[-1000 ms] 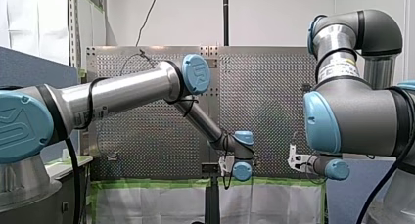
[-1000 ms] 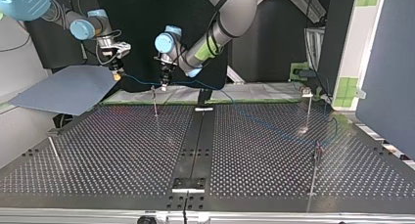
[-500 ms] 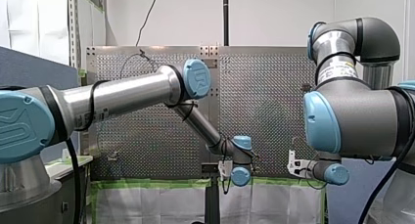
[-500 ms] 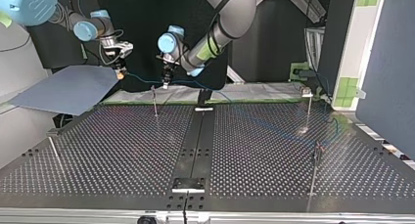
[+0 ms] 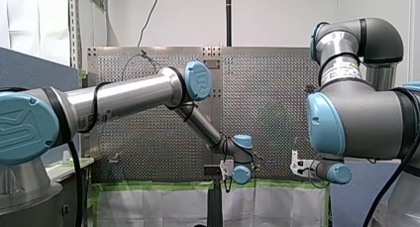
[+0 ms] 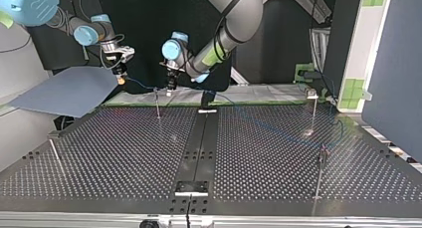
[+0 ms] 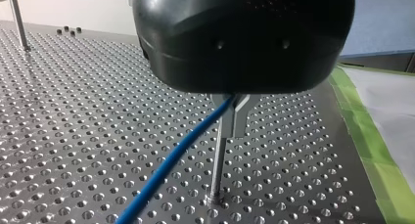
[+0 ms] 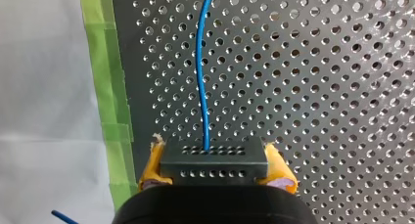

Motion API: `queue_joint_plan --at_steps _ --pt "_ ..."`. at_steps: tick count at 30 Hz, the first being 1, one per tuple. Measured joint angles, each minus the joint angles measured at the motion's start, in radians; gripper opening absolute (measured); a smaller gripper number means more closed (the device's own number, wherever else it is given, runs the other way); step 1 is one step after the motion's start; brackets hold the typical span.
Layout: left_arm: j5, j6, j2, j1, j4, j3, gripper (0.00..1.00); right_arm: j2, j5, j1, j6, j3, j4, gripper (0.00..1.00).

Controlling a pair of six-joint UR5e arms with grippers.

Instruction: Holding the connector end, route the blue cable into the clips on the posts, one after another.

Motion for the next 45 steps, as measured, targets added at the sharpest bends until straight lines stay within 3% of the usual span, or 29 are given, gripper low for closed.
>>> queue_joint_plan --at_steps 12,21,28,45 --pt "0.033 -0.015 -0.037 0.018 -0.019 0.056 0.00 0.000 -0.001 0.015 -0.003 -0.050 0.047 0.00" --pt "0.044 -0.018 -0.041 0.043 -0.023 0.076 0.00 0.001 -0.001 0.022 -0.002 -0.076 0.057 0.00" --pt "0.085 -0.050 -0.042 0.066 -0.030 0.079 0.00 0.001 -0.001 0.027 0.002 -0.102 0.062 0.00" --pt "0.155 -0.075 -0.048 0.096 -0.046 0.108 0.00 0.001 -0.001 0.030 0.010 -0.155 0.069 0.00"
